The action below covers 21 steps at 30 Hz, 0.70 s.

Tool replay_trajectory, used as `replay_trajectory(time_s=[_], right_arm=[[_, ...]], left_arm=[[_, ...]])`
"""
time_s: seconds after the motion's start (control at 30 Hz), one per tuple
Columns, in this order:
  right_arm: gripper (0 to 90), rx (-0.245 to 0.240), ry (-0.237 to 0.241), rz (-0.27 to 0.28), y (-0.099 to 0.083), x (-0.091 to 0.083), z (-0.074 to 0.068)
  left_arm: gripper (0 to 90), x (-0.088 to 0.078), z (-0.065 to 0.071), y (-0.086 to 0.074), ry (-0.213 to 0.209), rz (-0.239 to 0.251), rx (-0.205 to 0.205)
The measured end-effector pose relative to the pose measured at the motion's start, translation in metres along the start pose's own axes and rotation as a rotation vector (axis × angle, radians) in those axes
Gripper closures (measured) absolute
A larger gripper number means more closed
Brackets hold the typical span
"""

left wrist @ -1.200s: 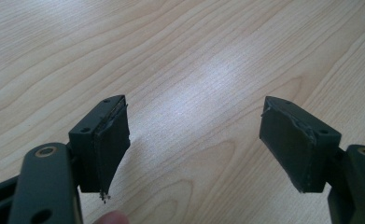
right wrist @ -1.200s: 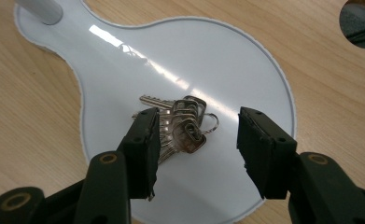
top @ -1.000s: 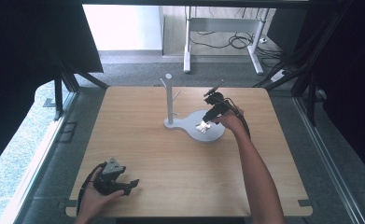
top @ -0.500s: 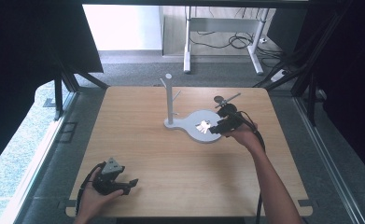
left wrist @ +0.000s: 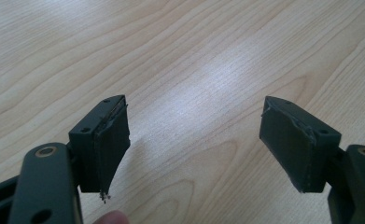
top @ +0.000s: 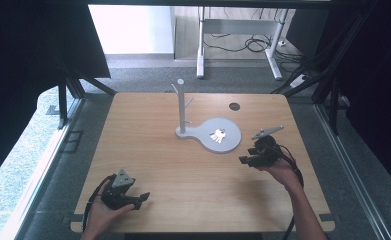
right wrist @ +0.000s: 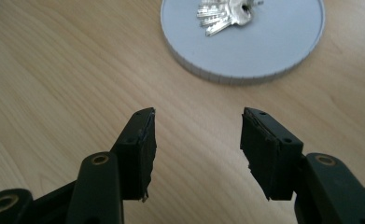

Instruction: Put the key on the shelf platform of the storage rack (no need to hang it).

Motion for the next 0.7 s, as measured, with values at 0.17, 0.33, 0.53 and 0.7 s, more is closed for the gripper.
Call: replay_trajectory(time_s=[0.17,0.33,0.53,0.7], right_arm=[[45.4,0.02,-0.02,0.001,-0.034,-0.004,0.003],[45.4,0.039,-0.03,0.015,-0.057,-0.005,0.004],[45.5,0.037,-0.03,0.024,-0.067,-0.004,0.004],[45.4,0.014,-0.042,0.011,-0.071,0.0,0.004]], left_arm=[[24.5,0.0,0.002,0.0,0.002,-0.004,0.006],[24.5,0.002,0.004,0.001,0.006,-0.004,0.003],[24.5,0.007,0.008,0.0,0.003,-0.021,0.016],[24.5,0.008,0.008,0.0,0.002,-0.022,0.02]])
Point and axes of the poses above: each handheld gripper's, and its own axes: x roughly forward along the jaws, y roughly out of its top, z roughly to its right, the point moved 5 cm from there along x, roughly forward along the jaws, and after that the axes turned 7 degrees about z, right-handed, at the moved point
